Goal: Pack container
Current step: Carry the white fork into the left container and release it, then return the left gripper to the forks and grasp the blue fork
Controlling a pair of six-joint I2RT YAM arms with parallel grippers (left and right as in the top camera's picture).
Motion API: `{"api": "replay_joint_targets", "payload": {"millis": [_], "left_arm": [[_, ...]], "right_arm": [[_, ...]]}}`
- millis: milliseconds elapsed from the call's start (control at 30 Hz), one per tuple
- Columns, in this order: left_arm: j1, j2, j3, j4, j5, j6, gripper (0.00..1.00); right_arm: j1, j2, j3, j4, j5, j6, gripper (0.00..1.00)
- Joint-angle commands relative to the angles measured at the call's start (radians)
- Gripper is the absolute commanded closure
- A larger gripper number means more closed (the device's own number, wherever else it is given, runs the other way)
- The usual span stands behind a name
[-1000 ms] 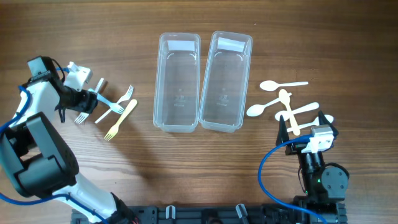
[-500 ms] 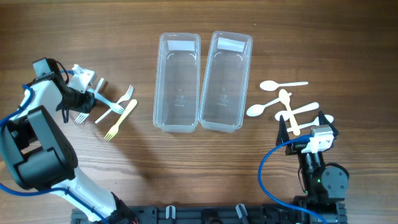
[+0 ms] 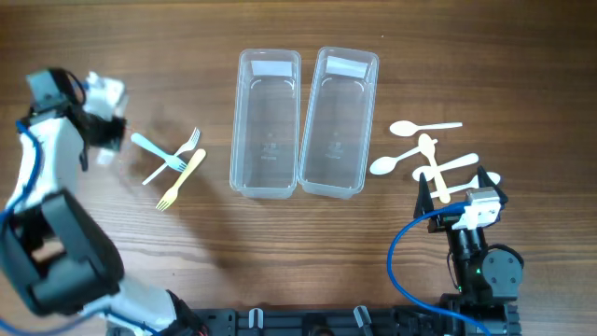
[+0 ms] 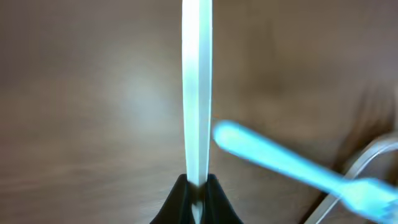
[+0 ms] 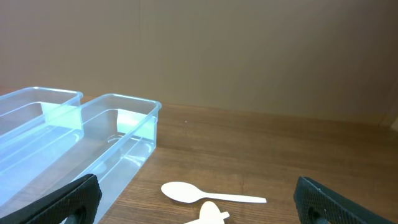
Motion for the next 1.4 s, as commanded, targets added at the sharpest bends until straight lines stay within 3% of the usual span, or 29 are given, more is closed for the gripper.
{"api": "replay_joint_targets", "payload": {"millis": [0, 67, 267, 433, 567, 600, 633, 800, 967, 1033, 1067, 1167, 1233, 1267, 1367], "left_arm": [[-0.089, -0.192, 0.066, 0.005, 0.101, -0.144, 0.96], [-0.163, -0.256, 0.066, 0.012, 0.192, -0.214, 0.96], [-0.456, -0.271, 0.066, 0.094, 0.246, -0.647, 0.96], [-0.623, -0.182, 0.066, 0.074, 0.196, -0.804, 0.96], [-0.719, -0.072, 0.066, 0.063, 0.140, -0.811, 0.95], [-0.727, -0.062, 0.066, 0.063, 0.140, -0.811, 0.81], [-0.739, -0.051, 0.066, 0.066, 0.140, -0.811, 0.55], [-0.699, -0.102, 0.077, 0.094, 0.089, -0.811, 0.54], [-0.566, -0.253, 0.083, 0.012, -0.174, -0.799, 0.47], [-0.515, -0.313, 0.083, -0.045, -0.225, -0.801, 0.52], [-0.485, -0.340, 0.083, -0.081, -0.259, -0.838, 0.60], [-0.401, -0.367, 0.083, -0.186, -0.334, -1.183, 0.62], [-0.353, -0.355, 0.077, -0.247, -0.302, -1.339, 0.50], [-0.340, -0.344, 0.071, -0.259, -0.280, -1.359, 0.44], [-0.330, -0.280, 0.068, -0.275, -0.244, -1.361, 0.40]], "right_arm": [[0.003, -0.005, -0.001, 0.006, 0.018, -0.001, 0.00], [0.003, -0.005, -0.001, 0.006, 0.018, -0.002, 0.00], [0.003, -0.005, -0.001, 0.006, 0.018, -0.002, 0.00], [0.003, -0.005, -0.001, 0.006, 0.017, -0.002, 0.00], [0.003, -0.005, -0.001, 0.006, 0.018, -0.002, 0.00], [0.003, -0.005, -0.001, 0.006, 0.018, -0.002, 0.00], [0.003, -0.005, -0.001, 0.006, 0.018, -0.002, 0.00], [0.003, -0.005, -0.001, 0.006, 0.018, -0.002, 0.00], [0.003, -0.005, -0.001, 0.006, 0.018, -0.002, 0.00], [0.003, -0.005, -0.001, 0.006, 0.018, -0.002, 0.00], [0.003, -0.005, -0.001, 0.006, 0.018, -0.002, 0.00], [0.003, -0.005, -0.001, 0.006, 0.018, -0.002, 0.00], [0.003, -0.005, -0.001, 0.006, 0.018, -0.002, 0.00], [0.003, -0.005, -0.001, 0.006, 0.018, -0.002, 0.00], [0.003, -0.005, -0.001, 0.006, 0.018, -0.002, 0.00]]}}
